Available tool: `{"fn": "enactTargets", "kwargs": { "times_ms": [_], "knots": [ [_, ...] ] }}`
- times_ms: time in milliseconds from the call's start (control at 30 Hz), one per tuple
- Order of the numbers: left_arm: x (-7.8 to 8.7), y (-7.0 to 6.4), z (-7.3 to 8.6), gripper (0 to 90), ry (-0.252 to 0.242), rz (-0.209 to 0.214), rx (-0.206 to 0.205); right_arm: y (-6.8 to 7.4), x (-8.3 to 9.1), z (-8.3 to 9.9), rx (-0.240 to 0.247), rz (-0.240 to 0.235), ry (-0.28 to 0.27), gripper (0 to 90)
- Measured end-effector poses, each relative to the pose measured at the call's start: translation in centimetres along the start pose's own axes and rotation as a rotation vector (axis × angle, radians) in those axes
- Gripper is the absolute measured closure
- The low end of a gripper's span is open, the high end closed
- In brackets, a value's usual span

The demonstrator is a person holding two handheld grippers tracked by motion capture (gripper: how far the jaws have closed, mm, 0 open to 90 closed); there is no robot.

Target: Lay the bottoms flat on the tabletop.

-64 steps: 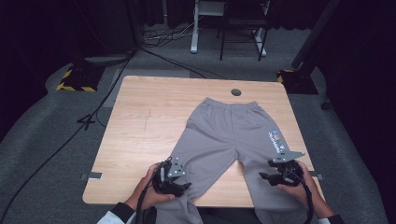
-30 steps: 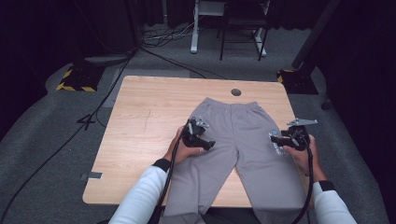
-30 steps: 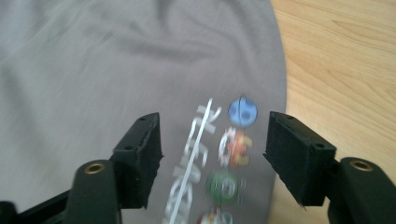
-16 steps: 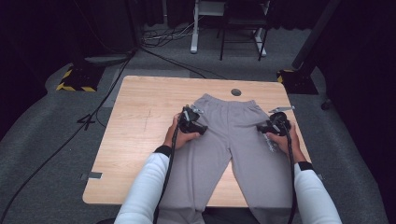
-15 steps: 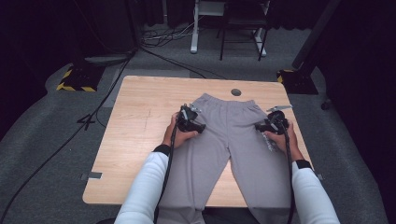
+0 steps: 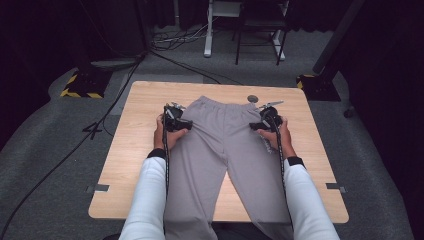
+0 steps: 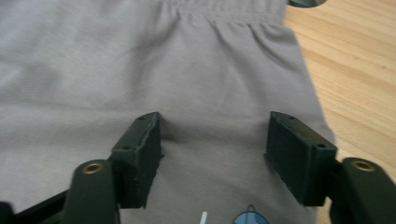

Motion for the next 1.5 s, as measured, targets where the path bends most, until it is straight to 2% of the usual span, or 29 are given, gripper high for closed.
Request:
{"fn": "enactTargets", "kwargs": {
  "times_ms": [67, 133, 200, 233, 267, 333, 367, 433, 467, 533, 600, 633, 667, 767, 800, 867, 967, 1033, 1067, 1100, 1133, 1167, 1233, 1333, 1433, 1500],
  "knots": [
    [0.4, 0.1, 0.1, 23.8, 0.042, -0.005, -0.006, 0.1, 0.2, 0.0, 0.009, 0.018, 0.017, 33.9],
    [0.8, -0.6, 0.1, 24.7, 0.056, 0.003, -0.048, 0.1, 0.8, 0.4, 0.002, 0.019, 0.023, 36.1],
    [1.7, -2.3, 0.5, 25.4, 0.038, 0.069, -0.135, 0.2, 2.0, 1.1, 0.058, 0.017, -0.007, 36.1],
    [2.4, -3.4, 0.9, 25.7, 0.035, 0.107, -0.188, 0.3, 2.5, 1.5, 0.070, 0.005, -0.013, 36.5],
    [3.4, -5.1, 1.8, 25.6, 0.021, 0.152, -0.257, 0.6, 3.1, 2.0, 0.087, -0.027, -0.017, 36.2],
    [4.7, -7.2, 3.3, 25.4, 0.041, 0.217, -0.348, 1.4, 4.6, 3.6, 0.137, -0.089, -0.007, 35.0],
    [5.2, -8.1, 4.0, 24.9, 0.039, 0.233, -0.384, 1.8, 5.3, 4.2, 0.144, -0.127, -0.018, 35.3],
    [6.3, -9.6, 5.3, 24.0, 0.037, 0.275, -0.415, 2.8, 6.3, 5.5, 0.166, -0.170, -0.012, 32.5],
    [6.9, -10.2, 5.8, 24.0, 0.031, 0.305, -0.409, 3.3, 6.8, 6.0, 0.179, -0.190, -0.023, 32.7],
    [7.8, -11.4, 7.2, 23.7, 0.034, 0.341, -0.411, 4.2, 7.7, 7.0, 0.173, -0.235, -0.038, 32.0],
    [9.1, -12.8, 8.7, 23.3, 0.037, 0.367, -0.454, 5.0, 8.8, 8.2, 0.182, -0.252, -0.050, 31.3],
    [9.8, -13.6, 9.5, 23.4, 0.034, 0.378, -0.458, 5.6, 9.5, 8.9, 0.188, -0.269, -0.058, 31.5],
    [10.5, -14.4, 10.3, 23.7, 0.037, 0.388, -0.480, 6.0, 10.1, 9.7, 0.204, -0.275, -0.062, 31.5],
    [12.6, -16.6, 13.1, 24.4, 0.055, 0.414, -0.552, 7.6, 11.5, 12.2, 0.270, -0.283, -0.033, 31.6],
    [13.0, -17.2, 14.0, 25.4, 0.067, 0.431, -0.570, 8.1, 12.0, 13.0, 0.268, -0.293, -0.028, 32.0],
    [14.1, -17.9, 15.4, 27.4, 0.058, 0.471, -0.561, 8.8, 12.7, 14.2, 0.303, -0.280, -0.012, 31.1],
    [15.5, -18.3, 17.0, 25.2, 0.058, 0.480, -0.565, 9.2, 13.3, 15.7, 0.314, -0.268, 0.008, 30.4],
    [16.3, -18.2, 18.2, 25.1, 0.042, 0.486, -0.563, 9.0, 13.7, 16.3, 0.290, -0.274, -0.004, 31.3],
    [16.9, -18.1, 18.8, 25.0, 0.049, 0.498, -0.591, 8.7, 13.9, 16.5, 0.286, -0.267, 0.000, 31.3],
    [17.5, -18.0, 19.4, 25.6, 0.058, 0.478, -0.632, 8.4, 14.1, 16.7, 0.275, -0.259, 0.005, 31.3],
    [18.0, -17.7, 20.0, 25.7, 0.061, 0.450, -0.654, 8.1, 14.2, 16.9, 0.267, -0.252, 0.006, 31.3],
    [18.4, -17.5, 20.4, 25.7, 0.068, 0.433, -0.651, 7.8, 14.4, 17.1, 0.261, -0.247, 0.005, 31.2],
    [19.1, -16.8, 21.0, 25.7, 0.070, 0.447, -0.613, 7.4, 14.7, 17.5, 0.248, -0.241, 0.000, 31.2],
    [19.6, -15.8, 21.0, 25.6, 0.035, 0.485, -0.514, 7.3, 15.1, 18.0, 0.247, -0.237, 0.008, 30.5],
    [19.8, -14.6, 19.8, 23.0, -0.041, 0.477, -0.461, 7.7, 15.8, 18.3, 0.257, -0.241, 0.007, 30.0],
    [19.4, -13.8, 18.4, 21.8, -0.082, 0.430, -0.433, 7.7, 16.4, 18.2, 0.259, -0.247, -0.012, 29.6]
  ]
}}
Point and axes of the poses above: each handheld gripper's, and its own axes: x roughly backward along the jaws, z roughly out of its underside, y roughly to its left, the point moved 5 cm from there along -x, roughly forward along the jaws, and after that the axes turned 1 degree about -x, right-handed, at the moved point
